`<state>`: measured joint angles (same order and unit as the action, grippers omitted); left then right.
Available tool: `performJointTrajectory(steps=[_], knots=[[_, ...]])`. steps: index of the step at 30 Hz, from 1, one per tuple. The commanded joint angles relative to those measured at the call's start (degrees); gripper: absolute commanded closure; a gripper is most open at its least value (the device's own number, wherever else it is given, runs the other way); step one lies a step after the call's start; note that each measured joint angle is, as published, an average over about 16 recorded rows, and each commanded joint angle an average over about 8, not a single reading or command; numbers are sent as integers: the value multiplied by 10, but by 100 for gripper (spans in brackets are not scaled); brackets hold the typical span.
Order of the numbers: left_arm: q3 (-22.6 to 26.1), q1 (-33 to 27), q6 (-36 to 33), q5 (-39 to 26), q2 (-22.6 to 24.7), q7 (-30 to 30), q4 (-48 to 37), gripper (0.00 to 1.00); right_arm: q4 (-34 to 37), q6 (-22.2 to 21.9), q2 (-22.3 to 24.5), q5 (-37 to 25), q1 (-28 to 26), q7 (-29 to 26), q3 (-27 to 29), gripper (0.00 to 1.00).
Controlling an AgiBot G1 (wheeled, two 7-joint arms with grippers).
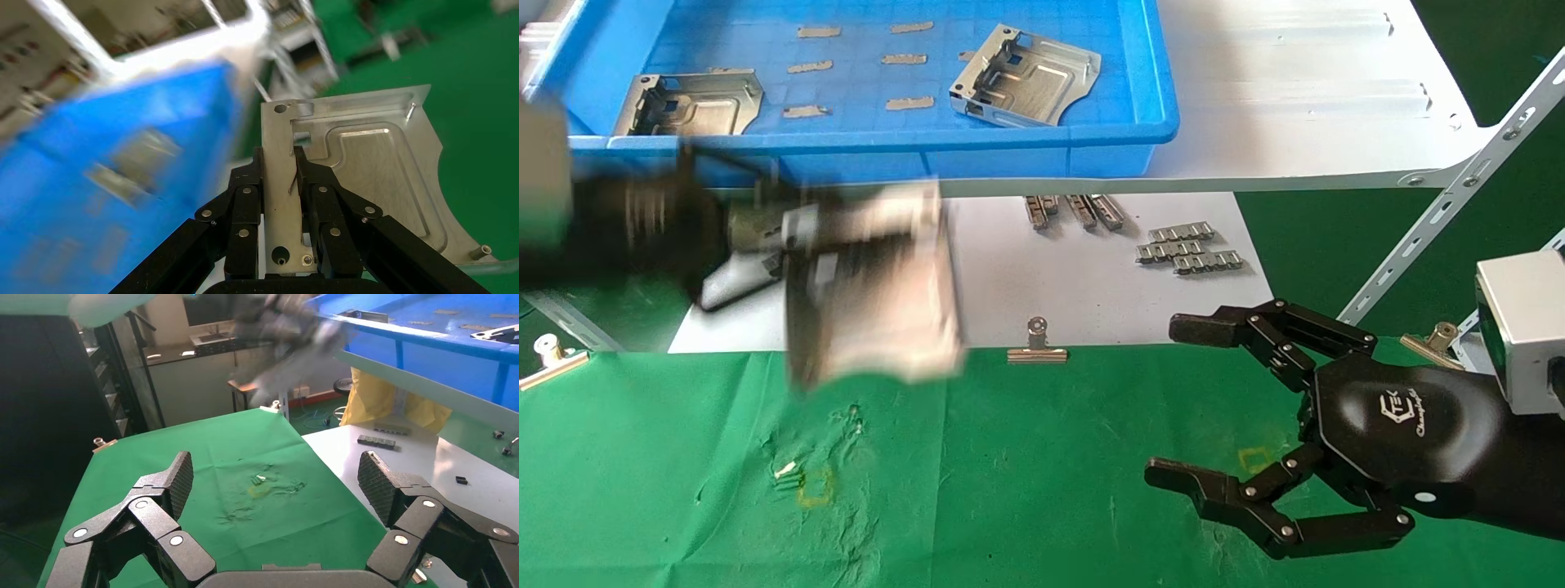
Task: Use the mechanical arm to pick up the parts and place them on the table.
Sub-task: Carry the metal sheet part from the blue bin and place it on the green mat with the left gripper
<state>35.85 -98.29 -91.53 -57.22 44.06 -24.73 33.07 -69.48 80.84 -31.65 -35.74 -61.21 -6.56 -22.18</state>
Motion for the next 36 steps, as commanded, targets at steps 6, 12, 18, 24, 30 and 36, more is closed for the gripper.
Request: performJointTrajectory(steps=[6,12,18,24,30,36], knots=[[78,58,16,-24,-31,-106,-4,100,0,0,0,0,0,0,0,0],[117,60,26,-91,-10,-202,-73,100,0,0,0,0,0,0,0,0],[128,50,35,-112,12,-255,-137,92,0,0,0,0,0,0,0,0],[133,42,30,-118,29,-283,-187,17,0,0,0,0,0,0,0,0],[133,36,27,-117,42,-306,-223,0,0,0,0,0,0,0,0,0],[129,33,16,-108,48,-319,-245,0,0,0,0,0,0,0,0,0]])
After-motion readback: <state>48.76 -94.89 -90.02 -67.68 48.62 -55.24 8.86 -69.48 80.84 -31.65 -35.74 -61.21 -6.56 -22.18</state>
